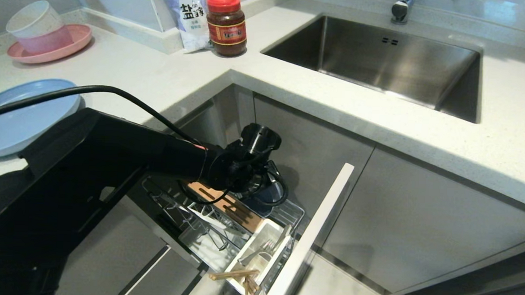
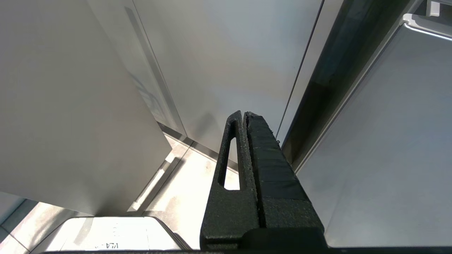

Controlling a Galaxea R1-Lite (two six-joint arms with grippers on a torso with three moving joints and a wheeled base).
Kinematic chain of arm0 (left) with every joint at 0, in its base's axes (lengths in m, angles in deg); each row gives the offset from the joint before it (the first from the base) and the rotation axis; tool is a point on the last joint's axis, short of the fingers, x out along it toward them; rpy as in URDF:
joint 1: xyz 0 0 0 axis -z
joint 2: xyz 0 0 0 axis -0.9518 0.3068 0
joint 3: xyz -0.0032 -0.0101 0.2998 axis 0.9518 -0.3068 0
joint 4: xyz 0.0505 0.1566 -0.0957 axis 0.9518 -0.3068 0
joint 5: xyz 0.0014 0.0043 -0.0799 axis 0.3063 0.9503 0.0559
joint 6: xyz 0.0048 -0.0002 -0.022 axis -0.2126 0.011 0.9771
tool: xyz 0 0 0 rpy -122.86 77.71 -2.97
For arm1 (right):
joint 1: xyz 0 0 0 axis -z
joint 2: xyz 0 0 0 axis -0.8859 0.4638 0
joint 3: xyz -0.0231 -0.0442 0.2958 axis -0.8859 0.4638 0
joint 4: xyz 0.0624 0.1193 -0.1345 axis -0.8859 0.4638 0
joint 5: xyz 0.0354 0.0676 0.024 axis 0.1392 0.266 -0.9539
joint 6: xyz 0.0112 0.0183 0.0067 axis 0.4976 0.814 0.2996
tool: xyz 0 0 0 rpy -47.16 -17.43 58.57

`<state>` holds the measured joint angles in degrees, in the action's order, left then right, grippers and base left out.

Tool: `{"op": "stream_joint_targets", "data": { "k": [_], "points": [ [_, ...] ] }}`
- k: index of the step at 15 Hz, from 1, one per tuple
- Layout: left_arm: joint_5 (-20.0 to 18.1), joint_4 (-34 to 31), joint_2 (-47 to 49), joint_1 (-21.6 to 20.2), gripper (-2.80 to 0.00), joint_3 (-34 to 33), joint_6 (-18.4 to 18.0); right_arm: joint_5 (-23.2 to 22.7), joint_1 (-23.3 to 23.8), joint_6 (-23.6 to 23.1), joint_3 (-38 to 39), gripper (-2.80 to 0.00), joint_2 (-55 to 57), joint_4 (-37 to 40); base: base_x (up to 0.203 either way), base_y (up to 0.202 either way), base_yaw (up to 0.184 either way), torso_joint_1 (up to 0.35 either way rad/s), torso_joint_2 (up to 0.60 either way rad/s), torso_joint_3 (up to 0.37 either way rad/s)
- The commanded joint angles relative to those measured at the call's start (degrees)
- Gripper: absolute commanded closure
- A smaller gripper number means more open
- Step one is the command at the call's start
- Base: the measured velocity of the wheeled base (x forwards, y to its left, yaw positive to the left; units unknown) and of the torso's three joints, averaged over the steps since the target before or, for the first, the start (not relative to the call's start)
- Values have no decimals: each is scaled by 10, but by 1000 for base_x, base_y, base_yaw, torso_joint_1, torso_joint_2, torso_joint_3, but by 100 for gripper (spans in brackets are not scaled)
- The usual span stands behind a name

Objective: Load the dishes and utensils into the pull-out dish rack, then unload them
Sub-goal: Take the bowl out of the cupboard

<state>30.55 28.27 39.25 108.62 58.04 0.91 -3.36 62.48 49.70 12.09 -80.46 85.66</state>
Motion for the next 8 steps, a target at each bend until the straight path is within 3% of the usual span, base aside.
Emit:
{"op": "stream_joint_targets", "data": {
  "k": [1, 8],
  "points": [
    [1, -1, -5, 1, 0, -1, 4, 0, 1, 0, 1, 0, -2, 0, 0, 0, 0, 0, 0, 0],
    [1, -3, -19, 4, 0, -5, 7, 0, 1, 0, 1, 0, -2, 0, 0, 0, 0, 0, 0, 0]
  ]
}}
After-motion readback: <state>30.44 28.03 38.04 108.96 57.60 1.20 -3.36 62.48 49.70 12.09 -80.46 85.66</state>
